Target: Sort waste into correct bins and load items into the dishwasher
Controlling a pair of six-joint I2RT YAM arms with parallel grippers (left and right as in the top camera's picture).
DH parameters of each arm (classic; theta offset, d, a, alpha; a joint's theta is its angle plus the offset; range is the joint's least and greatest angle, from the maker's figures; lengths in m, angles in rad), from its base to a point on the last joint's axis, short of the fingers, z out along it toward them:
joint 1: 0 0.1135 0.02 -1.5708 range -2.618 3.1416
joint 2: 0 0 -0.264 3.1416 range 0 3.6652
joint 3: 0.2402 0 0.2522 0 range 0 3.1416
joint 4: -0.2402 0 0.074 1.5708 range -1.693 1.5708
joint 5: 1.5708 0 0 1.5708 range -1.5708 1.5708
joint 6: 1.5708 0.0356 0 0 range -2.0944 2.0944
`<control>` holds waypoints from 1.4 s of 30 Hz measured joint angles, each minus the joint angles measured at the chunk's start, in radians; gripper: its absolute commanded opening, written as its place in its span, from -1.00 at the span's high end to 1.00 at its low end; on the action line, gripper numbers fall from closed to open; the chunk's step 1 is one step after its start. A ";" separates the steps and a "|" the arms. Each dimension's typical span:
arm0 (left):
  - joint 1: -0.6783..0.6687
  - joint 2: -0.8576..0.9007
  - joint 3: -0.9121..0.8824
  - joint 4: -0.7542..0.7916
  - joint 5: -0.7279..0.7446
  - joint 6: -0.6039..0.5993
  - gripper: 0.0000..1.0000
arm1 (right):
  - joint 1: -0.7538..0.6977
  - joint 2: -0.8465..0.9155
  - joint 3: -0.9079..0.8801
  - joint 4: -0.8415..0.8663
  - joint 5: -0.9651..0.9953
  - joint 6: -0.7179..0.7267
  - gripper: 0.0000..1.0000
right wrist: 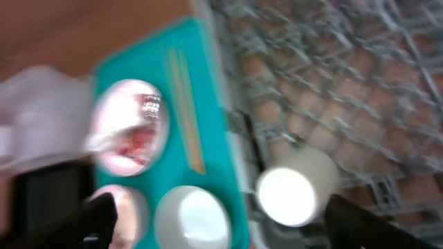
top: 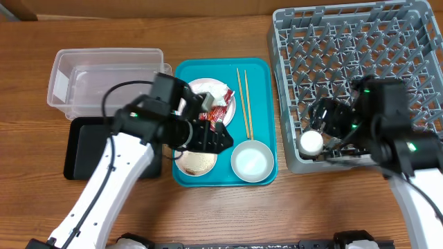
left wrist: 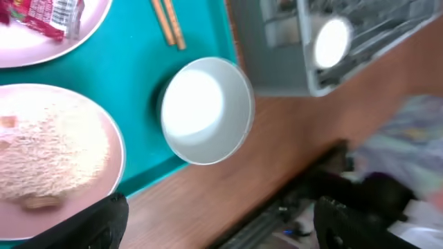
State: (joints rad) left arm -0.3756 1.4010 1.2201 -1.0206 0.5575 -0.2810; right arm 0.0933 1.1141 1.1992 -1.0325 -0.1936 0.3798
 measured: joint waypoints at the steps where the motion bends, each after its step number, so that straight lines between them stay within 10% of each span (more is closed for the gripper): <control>1: -0.038 0.000 0.000 0.002 -0.055 -0.005 -0.75 | 0.000 -0.024 0.004 0.019 -0.027 0.001 -1.00; 7: -0.296 0.079 0.000 0.037 -0.405 -0.066 -0.68 | 0.000 -0.088 0.011 0.041 -0.182 -0.008 -1.00; 10: -0.372 0.176 0.000 0.090 -0.499 -0.101 -0.29 | 0.000 -0.077 0.011 0.012 -0.209 -0.011 -1.00; 18: -0.401 0.267 -0.002 0.055 -0.606 -0.219 -0.43 | 0.000 -0.075 0.011 -0.015 -0.229 -0.027 -1.00; 26: -0.368 0.272 -0.008 0.022 -0.724 -0.320 -0.17 | 0.000 -0.075 0.011 -0.024 -0.230 -0.035 -1.00; 32: -0.368 0.394 -0.017 0.060 -0.761 -0.370 0.92 | 0.000 -0.075 0.011 -0.031 -0.237 -0.037 -1.00; 42: -0.291 0.374 -0.023 0.029 -0.692 -0.387 0.92 | 0.000 -0.075 0.011 -0.037 -0.237 -0.038 -1.00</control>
State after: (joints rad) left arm -0.6670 1.7752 1.1973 -0.9916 -0.1341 -0.6678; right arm 0.0933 1.0389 1.2102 -1.0698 -0.4301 0.3416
